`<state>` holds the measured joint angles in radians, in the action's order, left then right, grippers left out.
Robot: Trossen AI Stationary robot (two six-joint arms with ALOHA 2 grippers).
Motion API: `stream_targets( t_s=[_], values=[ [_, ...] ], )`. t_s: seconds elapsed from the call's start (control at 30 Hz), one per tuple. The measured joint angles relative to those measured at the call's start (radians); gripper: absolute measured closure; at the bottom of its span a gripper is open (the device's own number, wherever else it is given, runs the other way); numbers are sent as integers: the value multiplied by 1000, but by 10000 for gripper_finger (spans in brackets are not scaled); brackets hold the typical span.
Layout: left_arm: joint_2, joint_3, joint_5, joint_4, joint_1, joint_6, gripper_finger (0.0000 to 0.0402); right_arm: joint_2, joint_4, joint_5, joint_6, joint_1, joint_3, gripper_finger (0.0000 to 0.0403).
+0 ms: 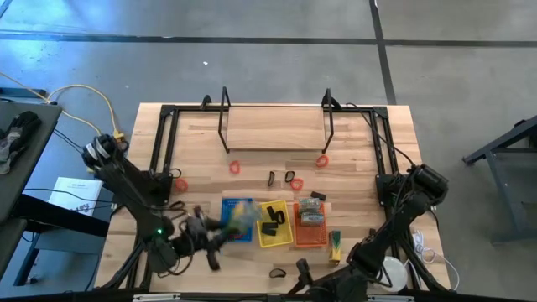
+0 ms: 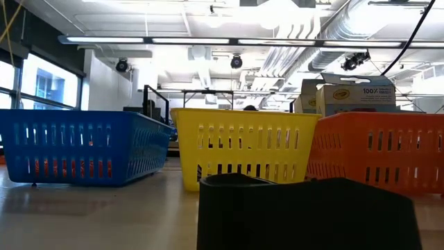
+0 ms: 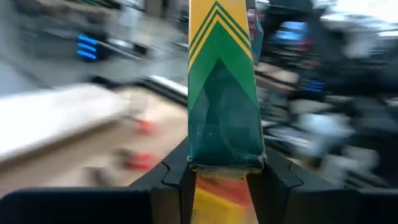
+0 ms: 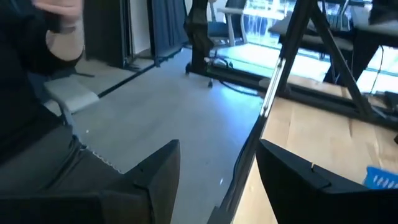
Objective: Pick & Place Office Desk Supplies
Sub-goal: Put the crayon box into the orange basket
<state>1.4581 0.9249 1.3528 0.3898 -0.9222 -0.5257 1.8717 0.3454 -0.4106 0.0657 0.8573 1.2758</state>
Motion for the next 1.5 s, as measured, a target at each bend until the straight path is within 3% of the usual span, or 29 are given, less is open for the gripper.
stream_targets(
  t_s=[0.1, 0.2, 0.33, 0.7, 0.8, 0.93, 1.27, 1.5],
  values=[
    [80, 0, -233, 376, 7, 240, 298, 0, 27, 38, -12, -15, 0, 204],
    [158, 0, -471, 650, 13, 438, 298, 0, 75, 36, -38, -28, 0, 204],
    [230, 0, -652, 828, 21, 578, 298, 0, 122, -112, -57, -35, 0, 199],
    [325, 0, -709, 843, 62, 625, 298, -26, 267, -399, -167, -16, 0, 99],
    [325, 0, -711, 842, 61, 626, 298, -29, 308, -387, -216, -13, 1, 74],
    [325, 0, -707, 827, 63, 622, 298, -28, 351, -292, -228, -21, 0, 55],
    [325, 0, -701, 771, 103, 556, 298, -28, 332, -216, -107, -98, 0, 70],
    [325, 0, -697, 733, 103, 536, 298, -28, 333, -203, -115, -98, 0, 130]
  ],
)
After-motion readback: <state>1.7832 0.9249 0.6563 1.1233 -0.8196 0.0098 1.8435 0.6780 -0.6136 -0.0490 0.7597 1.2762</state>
